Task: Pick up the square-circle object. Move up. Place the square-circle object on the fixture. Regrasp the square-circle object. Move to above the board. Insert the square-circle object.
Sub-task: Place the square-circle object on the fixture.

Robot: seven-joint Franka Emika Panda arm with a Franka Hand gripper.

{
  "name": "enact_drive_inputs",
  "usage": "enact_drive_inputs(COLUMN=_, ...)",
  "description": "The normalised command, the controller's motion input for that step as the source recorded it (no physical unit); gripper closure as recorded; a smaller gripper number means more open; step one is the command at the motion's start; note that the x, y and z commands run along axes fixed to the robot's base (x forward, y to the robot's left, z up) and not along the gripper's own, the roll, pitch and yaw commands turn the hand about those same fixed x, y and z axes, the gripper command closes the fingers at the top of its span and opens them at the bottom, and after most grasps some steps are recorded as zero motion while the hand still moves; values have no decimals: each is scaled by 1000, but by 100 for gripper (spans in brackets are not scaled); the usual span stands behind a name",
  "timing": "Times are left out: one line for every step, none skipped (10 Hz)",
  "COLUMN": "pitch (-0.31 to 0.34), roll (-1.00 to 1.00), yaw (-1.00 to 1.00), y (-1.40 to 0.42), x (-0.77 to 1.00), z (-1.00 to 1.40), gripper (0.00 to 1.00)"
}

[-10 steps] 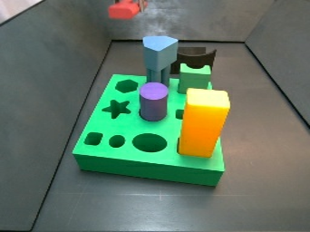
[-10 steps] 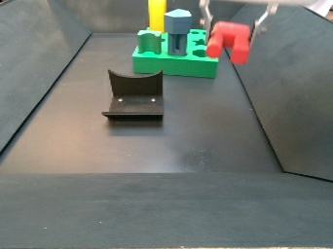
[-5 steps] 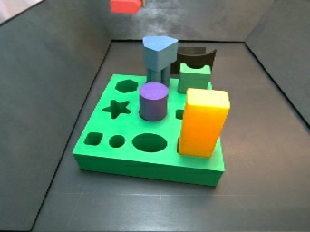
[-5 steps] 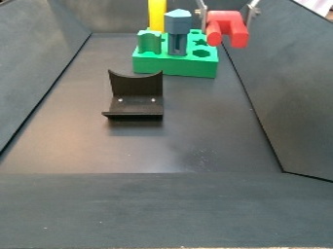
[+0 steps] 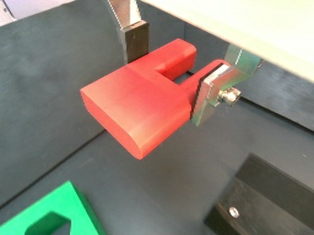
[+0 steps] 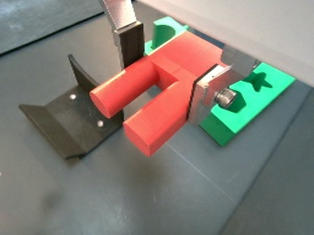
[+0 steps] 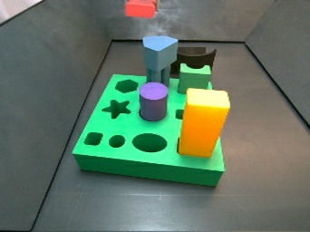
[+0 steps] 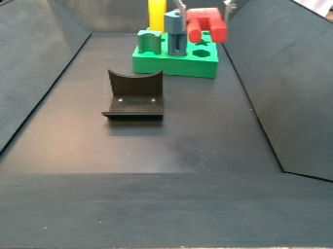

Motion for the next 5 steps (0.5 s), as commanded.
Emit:
enact_drive_inputs(pitch=144, roll=-29, yaw=35, y=-146, x=1000, z=-2, gripper=100)
enact_drive_inputs(pitch=150, roll=-36, yaw=31, y=-119, x=1000, z=-2, gripper=100)
enact_drive_inputs(pitch=153, roll=-39, yaw=31, y=-105, x=1000, z=1, gripper=100)
enact_drive_inputs(pitch=158, roll=-42, yaw=31, y=-86, x=1000, z=0, gripper=100)
enact_drive_inputs(pitch=157, roll=-43, yaw=33, y=-64, x=1000, z=3, gripper=100)
